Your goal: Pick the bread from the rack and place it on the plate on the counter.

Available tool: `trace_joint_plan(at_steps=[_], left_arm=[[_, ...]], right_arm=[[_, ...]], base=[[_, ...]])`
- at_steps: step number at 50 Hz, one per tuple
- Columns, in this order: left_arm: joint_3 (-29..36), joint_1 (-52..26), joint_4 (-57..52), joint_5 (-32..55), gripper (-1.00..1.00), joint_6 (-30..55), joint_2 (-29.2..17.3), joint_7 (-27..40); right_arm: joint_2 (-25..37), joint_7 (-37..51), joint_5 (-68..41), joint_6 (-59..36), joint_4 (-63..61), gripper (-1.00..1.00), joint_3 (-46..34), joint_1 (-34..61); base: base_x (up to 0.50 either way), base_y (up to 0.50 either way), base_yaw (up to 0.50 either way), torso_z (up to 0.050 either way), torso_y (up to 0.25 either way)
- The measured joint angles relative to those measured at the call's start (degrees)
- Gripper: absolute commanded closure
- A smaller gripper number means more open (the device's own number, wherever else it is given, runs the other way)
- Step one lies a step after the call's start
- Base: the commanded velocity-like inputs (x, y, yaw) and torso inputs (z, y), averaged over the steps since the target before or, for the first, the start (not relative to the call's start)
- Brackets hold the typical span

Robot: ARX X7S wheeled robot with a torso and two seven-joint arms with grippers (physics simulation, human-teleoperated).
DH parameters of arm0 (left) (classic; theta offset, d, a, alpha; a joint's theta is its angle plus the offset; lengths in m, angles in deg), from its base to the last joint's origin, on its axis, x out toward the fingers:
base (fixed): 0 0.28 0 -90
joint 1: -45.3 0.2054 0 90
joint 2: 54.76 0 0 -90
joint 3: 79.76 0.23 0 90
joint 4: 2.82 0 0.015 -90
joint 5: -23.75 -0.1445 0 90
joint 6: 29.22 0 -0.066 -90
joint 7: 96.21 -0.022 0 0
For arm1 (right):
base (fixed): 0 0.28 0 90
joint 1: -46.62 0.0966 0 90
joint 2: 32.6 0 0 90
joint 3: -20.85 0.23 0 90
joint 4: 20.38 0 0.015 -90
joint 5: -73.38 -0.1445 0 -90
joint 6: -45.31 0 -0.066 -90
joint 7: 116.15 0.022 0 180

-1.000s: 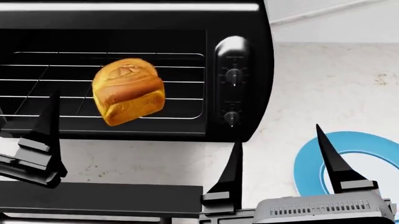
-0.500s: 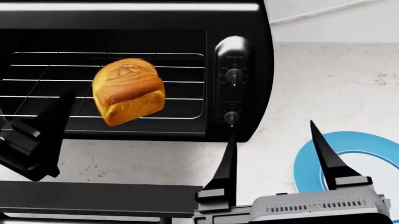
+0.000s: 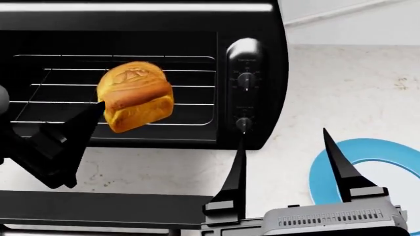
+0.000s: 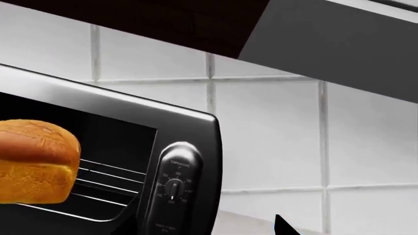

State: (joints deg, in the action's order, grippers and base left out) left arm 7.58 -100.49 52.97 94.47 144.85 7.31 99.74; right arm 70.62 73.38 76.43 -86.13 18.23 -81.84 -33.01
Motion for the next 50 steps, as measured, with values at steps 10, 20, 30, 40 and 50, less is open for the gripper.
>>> trace_joint_plan(at_steps=[10,20,30,40,50], left_arm=[[4.51,-1.40,3.40,-2.46,-1.00,-2.74,-0.84,-3.10],[9.88,-1.94,7.23,-7.26,-1.00,-6.80,-1.25,-7.12],[14.71,-2.53,10.57,-11.18,-1.00,-9.94,-1.69,-10.86],[18.81,-3.74,13.17,-13.73,-1.00,-11.67,-1.46,-13.55],[21.74,-5.25,14.87,-15.21,-1.00,-12.28,-1.07,-15.02]], right_arm=[[0.13,0.26,-0.05,-0.66,-0.50,-1.00,-0.43,0.39],[0.30,0.45,-0.31,-1.14,-1.03,-1.00,-0.40,0.61],[0.46,0.64,-0.64,-1.21,-1.32,-1.00,-0.26,0.74],[0.65,0.84,-0.71,-1.79,-1.80,-1.00,-0.61,1.15],[0.89,1.06,-0.75,-2.15,-2.04,-1.00,-0.95,1.37]], base=[[0.00,0.00,0.00,0.000,0.000],[0.00,0.00,0.00,0.000,0.000],[0.00,0.00,0.00,0.000,0.000],[0.00,0.00,0.00,0.000,0.000],[0.00,0.00,0.00,0.000,0.000]])
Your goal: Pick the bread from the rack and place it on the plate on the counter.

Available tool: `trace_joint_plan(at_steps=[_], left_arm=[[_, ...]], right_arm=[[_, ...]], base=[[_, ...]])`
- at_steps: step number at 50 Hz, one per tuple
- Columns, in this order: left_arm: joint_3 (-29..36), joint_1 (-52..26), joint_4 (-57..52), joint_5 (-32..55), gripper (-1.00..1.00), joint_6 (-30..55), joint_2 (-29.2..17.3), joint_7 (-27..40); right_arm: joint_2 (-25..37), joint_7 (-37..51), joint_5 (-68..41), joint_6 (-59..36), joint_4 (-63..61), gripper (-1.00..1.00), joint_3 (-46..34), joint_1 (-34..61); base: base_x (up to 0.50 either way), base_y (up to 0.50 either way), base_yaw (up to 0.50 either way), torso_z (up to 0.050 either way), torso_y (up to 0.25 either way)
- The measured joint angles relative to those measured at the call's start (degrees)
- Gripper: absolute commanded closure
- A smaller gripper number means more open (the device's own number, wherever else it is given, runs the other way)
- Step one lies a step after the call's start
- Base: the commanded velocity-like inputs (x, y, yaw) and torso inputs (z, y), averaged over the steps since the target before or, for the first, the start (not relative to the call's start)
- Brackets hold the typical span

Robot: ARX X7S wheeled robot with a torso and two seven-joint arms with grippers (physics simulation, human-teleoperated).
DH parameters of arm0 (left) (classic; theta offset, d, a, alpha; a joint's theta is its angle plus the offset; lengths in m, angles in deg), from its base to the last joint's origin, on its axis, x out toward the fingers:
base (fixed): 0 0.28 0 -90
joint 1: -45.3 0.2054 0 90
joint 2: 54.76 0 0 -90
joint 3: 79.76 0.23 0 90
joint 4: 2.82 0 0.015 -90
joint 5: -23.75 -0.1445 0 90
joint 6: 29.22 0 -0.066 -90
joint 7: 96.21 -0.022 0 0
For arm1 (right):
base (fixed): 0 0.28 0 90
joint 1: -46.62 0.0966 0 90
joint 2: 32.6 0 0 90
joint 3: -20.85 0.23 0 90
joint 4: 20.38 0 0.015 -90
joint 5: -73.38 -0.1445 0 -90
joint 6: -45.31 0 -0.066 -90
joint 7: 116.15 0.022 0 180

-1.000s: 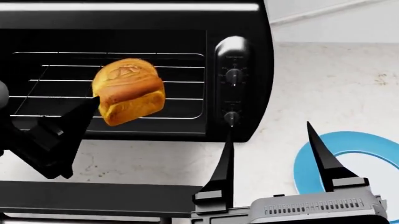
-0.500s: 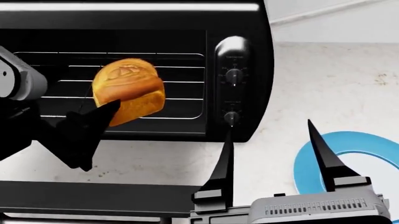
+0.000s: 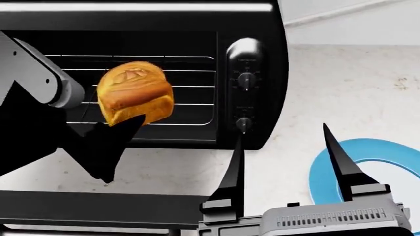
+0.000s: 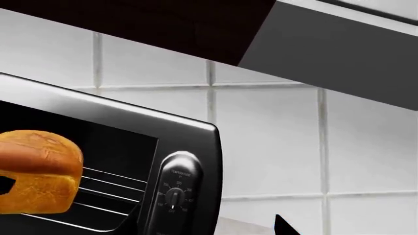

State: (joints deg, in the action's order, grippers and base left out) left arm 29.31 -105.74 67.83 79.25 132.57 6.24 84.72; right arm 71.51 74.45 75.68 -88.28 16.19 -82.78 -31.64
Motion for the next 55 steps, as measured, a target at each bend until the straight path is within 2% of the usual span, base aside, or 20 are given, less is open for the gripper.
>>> trace_joint_plan(at_steps=[28,29,55], left_arm=[[5.24,-3.50,4.40,-2.69,-1.00,-1.03,0.41,-2.74],[5.41,-3.57,4.52,-2.81,1.00,-1.18,0.41,-2.85],[6.61,-3.44,1.54,-3.50,1.00,-1.64,-1.01,-2.77]], right_arm=[[0.72,0.56,-0.34,-0.65,-0.77,-1.00,-0.25,0.17],[0.74,0.59,-0.35,-0.67,-0.79,-1.00,-0.26,0.16],[1.01,0.91,-0.74,-1.04,-0.25,-1.00,-0.81,1.68]], base=[[0.00,0.00,0.00,0.000,0.000],[0.00,0.00,0.00,0.000,0.000],[0.00,0.00,0.00,0.000,0.000]])
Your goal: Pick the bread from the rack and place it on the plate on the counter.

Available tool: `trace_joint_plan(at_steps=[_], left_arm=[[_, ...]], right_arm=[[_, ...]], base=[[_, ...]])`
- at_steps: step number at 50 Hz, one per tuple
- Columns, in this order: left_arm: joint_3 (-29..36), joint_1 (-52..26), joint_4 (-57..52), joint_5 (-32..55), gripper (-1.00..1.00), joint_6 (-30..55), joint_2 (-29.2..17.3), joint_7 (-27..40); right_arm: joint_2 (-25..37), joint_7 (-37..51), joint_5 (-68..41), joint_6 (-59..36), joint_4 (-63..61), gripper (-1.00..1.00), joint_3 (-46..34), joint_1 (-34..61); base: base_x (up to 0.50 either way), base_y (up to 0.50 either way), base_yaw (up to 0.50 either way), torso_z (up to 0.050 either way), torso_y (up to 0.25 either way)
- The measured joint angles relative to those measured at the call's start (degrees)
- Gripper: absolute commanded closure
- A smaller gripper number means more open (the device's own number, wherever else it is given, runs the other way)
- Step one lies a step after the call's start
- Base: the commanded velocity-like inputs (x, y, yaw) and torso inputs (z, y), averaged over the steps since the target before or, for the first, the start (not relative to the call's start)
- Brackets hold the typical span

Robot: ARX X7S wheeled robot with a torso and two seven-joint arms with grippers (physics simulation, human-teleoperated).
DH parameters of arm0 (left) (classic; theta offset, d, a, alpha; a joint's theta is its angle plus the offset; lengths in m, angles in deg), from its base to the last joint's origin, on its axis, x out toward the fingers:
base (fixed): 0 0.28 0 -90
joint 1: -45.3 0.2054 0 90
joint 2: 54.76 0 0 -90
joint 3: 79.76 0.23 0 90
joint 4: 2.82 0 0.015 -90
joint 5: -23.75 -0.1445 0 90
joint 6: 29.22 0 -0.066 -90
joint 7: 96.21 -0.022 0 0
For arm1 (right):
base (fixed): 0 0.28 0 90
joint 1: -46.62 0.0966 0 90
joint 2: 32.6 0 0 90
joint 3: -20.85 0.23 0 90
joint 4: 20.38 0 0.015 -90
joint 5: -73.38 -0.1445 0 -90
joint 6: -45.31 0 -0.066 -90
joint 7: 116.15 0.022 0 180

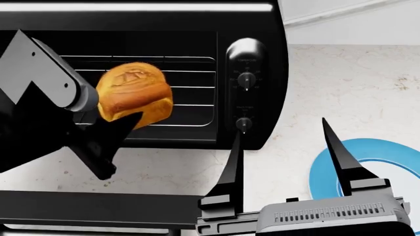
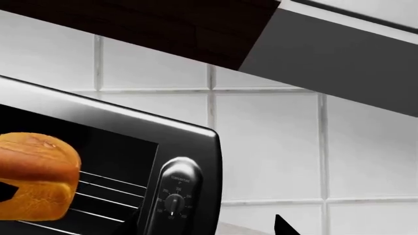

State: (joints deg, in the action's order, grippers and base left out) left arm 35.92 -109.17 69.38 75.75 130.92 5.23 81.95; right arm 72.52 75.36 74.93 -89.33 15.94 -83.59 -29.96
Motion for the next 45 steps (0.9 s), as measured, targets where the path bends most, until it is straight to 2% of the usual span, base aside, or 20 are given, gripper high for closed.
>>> trace_joint_plan(at_steps=[17,30,45], left_arm=[[-8.92,3.55,-13.08,9.84,1.00,4.75,-2.47,9.09],[-13.02,4.82,-18.75,15.34,1.00,6.38,-3.40,14.07],[-11.21,2.46,-18.18,13.45,1.00,5.42,-2.74,14.66]], right_arm=[[0.23,0.54,-0.04,-0.32,-0.04,-1.00,-0.15,0.38],[0.51,1.00,0.14,-1.59,-0.35,-1.00,-0.50,0.49],[1.21,1.79,0.66,-0.52,0.23,-1.00,-0.85,-0.41]], base=[[-0.01,-0.01,0.00,0.000,0.000],[-0.21,-0.49,0.00,0.000,0.000],[0.00,-0.50,0.00,0.000,0.000]])
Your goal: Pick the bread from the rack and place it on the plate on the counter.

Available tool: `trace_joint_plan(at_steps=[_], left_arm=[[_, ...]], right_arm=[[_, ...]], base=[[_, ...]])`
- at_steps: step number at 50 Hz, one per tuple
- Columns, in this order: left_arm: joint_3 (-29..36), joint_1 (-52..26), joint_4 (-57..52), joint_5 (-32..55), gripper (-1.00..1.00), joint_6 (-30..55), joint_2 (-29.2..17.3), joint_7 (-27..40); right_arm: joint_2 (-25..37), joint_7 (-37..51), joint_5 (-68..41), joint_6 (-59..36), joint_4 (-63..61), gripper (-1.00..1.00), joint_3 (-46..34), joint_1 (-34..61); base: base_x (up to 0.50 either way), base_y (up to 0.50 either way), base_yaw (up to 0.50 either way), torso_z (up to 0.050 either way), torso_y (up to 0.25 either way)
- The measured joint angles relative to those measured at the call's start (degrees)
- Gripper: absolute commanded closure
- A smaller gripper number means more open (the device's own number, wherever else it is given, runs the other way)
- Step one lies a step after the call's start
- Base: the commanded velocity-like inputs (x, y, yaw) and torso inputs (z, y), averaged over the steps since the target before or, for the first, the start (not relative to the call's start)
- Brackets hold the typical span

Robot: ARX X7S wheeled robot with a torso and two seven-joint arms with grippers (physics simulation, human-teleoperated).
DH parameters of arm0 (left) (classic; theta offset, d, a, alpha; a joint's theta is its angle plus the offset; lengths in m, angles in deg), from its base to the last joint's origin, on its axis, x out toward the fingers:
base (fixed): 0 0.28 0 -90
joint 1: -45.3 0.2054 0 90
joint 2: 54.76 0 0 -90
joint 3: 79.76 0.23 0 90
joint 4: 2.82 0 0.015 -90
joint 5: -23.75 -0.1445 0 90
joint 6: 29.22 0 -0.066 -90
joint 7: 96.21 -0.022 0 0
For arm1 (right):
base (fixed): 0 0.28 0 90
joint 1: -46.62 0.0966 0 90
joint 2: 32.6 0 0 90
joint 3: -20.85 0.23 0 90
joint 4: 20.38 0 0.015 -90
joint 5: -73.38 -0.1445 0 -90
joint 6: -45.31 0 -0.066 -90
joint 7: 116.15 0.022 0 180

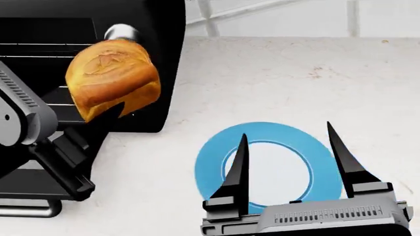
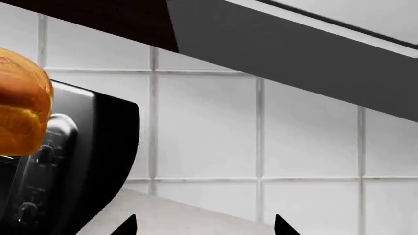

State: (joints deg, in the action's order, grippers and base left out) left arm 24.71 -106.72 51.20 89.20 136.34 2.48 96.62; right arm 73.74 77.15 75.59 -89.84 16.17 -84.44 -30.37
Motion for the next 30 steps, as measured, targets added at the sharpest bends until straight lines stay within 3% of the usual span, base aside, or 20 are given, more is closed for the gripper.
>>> trace_joint_plan(at_steps=[18,30], left_arm=[[2.55,-1.65,0.54,-0.68,1.00,-0.36,0.64,-0.11],[8.11,0.13,4.96,-6.25,1.00,-5.03,1.90,-4.04]], right_arm=[[0.61,0.82,0.44,1.02,-0.19,-1.00,-0.13,-0.46],[0.72,1.22,0.33,1.22,-0.66,-1.00,0.24,-0.64]], base=[[0.00,-0.49,0.00,0.000,0.000],[0.00,0.00,0.00,0.000,0.001]])
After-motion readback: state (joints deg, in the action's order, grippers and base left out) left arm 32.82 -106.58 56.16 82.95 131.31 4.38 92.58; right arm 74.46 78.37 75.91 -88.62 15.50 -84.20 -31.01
